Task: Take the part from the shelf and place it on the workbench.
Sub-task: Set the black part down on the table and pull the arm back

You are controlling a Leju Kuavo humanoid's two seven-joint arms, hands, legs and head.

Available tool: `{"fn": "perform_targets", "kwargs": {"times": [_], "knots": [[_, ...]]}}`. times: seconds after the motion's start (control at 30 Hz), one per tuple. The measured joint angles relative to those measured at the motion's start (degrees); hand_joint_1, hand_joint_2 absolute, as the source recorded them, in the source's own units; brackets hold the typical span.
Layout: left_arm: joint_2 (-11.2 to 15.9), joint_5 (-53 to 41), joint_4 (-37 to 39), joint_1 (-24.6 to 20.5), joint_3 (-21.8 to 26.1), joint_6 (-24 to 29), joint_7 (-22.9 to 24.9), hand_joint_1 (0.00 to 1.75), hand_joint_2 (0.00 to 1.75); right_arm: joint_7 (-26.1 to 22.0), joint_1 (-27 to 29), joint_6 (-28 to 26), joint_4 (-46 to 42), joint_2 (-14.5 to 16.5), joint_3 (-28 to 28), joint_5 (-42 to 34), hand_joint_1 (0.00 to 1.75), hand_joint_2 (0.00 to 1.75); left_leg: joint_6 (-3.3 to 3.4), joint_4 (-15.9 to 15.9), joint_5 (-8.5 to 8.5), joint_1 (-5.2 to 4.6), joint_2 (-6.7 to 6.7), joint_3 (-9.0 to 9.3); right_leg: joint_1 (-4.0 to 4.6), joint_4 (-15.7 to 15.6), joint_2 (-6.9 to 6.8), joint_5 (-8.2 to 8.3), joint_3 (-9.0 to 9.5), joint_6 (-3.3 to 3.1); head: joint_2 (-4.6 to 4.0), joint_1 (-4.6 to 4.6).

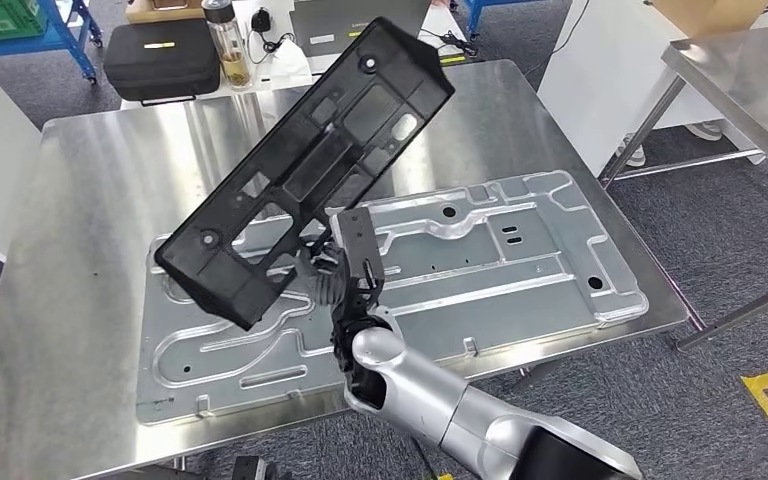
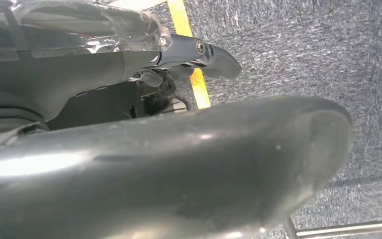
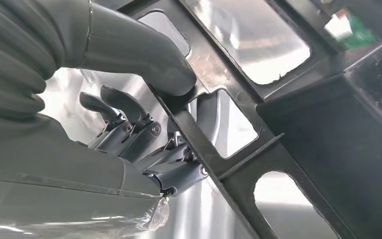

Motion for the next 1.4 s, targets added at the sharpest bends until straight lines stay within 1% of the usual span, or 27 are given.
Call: {"fn": "perform_targets", "kwargs": {"times": [0.1, 0.13, 0.23, 0.37, 0.47, 0.63, 0.9, 0.97, 1.03, 1.17, 1.23, 1.3, 1.4], "knots": [[0.3, 0.0, 0.0, 0.3, 0.0, 0.0, 0.2, 0.0, 1.31, 2.5, 0.7, -0.1, 0.6, -0.7, -5.4, 8.1, 0.44, 0.44, 0.02, 0.0, 0.01, 0.01, -0.28, 0.01, 0.0, -0.1, -0.13, 0.0, 0.08, 0.0, 0.0, 0.01], [0.4, -0.1, 0.0, 0.4, 0.0, 0.1, 0.3, 0.0, 1.31, 3.7, 1.2, -0.1, 0.4, -1.0, -7.5, 10.3, 0.0, 0.0, 0.02, 0.0, 0.01, 0.01, -0.35, 0.01, 0.0, -0.1, -0.17, 0.0, 0.1, 0.0, 0.0, 0.03], [0.7, -0.5, 0.0, 0.8, -0.1, 0.8, 0.8, 0.0, 0.0, 6.9, 3.1, -0.1, -1.1, -2.2, -13.4, 14.7, 0.0, 0.0, 0.02, 0.0, 0.01, 0.01, -0.52, 0.0, 0.0, -0.1, -0.27, 0.0, 0.16, 0.01, 0.0, 0.1], [1.2, -0.3, 0.1, 1.2, -0.1, 1.0, 1.9, 0.0, 0.0, 9.8, 5.6, -0.1, -4.3, -3.6, -18.6, 17.7, 0.0, 0.0, 0.02, 0.0, 0.01, 0.0, -0.63, -0.01, 0.0, -0.2, -0.34, 0.0, 0.19, 0.01, 0.0, 0.12], [1.5, 0.0, 0.1, 1.3, -0.1, 0.1, 3.3, 0.0, 0.0, 10.6, 6.9, -0.1, -6.4, -4.1, -20.3, 17.8, 0.0, 0.0, 0.03, 0.0, 0.01, 0.01, -0.58, -0.02, 0.0, -0.2, -0.34, 0.0, 0.19, 0.01, 0.0, 0.11], [1.5, 0.2, 0.1, 1.3, -0.1, -1.0, 4.5, 0.0, 0.0, 11.8, 7.9, 0.0, -8.7, -4.7, -20.6, 15.4, 0.0, 0.0, 0.02, 0.0, 0.01, 0.01, -0.44, -0.01, 0.01, -0.2, -0.32, 0.0, 0.19, 0.01, 0.0, 0.1], [1.5, 0.3, 0.1, 1.3, -0.1, -1.3, 5.3, 0.0, 0.0, 13.1, 8.2, 0.0, -10.9, -5.5, -20.3, 14.0, 0.0, 0.0, 0.04, 0.0, 0.02, 0.01, -0.22, 0.0, 0.01, -0.2, -0.27, 0.0, 0.19, 0.02, 0.0, 0.16], [1.5, 0.3, 0.1, 1.3, -0.1, -1.5, 5.4, 0.0, 0.0, 14.2, 8.2, 0.0, -11.4, -5.8, -19.8, 15.6, 0.0, 0.0, 0.05, 0.0, 0.03, 0.01, -0.19, 0.0, 0.01, -0.2, -0.26, 0.01, 0.19, 0.02, 0.0, 0.21], [1.6, 0.6, 0.1, 1.3, -0.1, -1.6, 5.4, 0.0, 0.0, 16.6, 8.2, 0.0, -12.1, -6.3, -19.1, 19.5, 0.0, 0.0, 0.05, 0.0, 0.03, 0.01, -0.19, 0.0, 0.0, -0.2, -0.26, 0.02, 0.19, 0.03, 0.0, 0.23], [1.8, 1.8, 0.1, 1.6, -0.1, -1.7, 5.4, 0.0, 0.0, 26.1, 8.0, 0.2, -15.5, -9.0, -16.5, 34.4, 0.0, 0.0, 0.06, 0.0, 0.02, 0.0, -0.18, -0.01, 0.0, -0.2, -0.25, 0.02, 0.19, 0.04, 0.0, 0.19], [1.9, 2.4, 0.1, 1.8, -0.1, -1.6, 5.5, 0.0, 0.0, 29.2, 7.8, 1.5, -18.3, -11.0, -14.7, 38.6, 0.0, 0.0, 0.06, 0.0, 0.02, 0.0, -0.19, -0.01, 0.0, -0.2, -0.25, 0.02, 0.19, 0.04, 0.0, 0.19], [2.1, 3.2, 0.1, 2.0, -0.1, -1.5, 6.2, 0.0, 0.0, 29.9, 7.9, 3.8, -22.2, -13.3, -13.3, 38.7, 0.0, 0.0, 0.24, 0.2, -0.1, -0.12, -0.22, -0.05, -0.07, -0.4, -0.27, 0.08, 0.23, 0.22, 0.0, 0.14], [2.5, 4.0, 0.1, 2.3, -0.1, 0.1, 10.3, 0.0, 0.0, 28.9, 8.5, 5.6, -29.7, -16.3, -11.9, 34.6, 0.0, 0.0, 0.67, 0.4, -0.24, -0.26, -0.25, -0.09, -0.22, -0.6, -0.31, 0.22, 0.33, 0.73, 0.0, -0.06]]}}
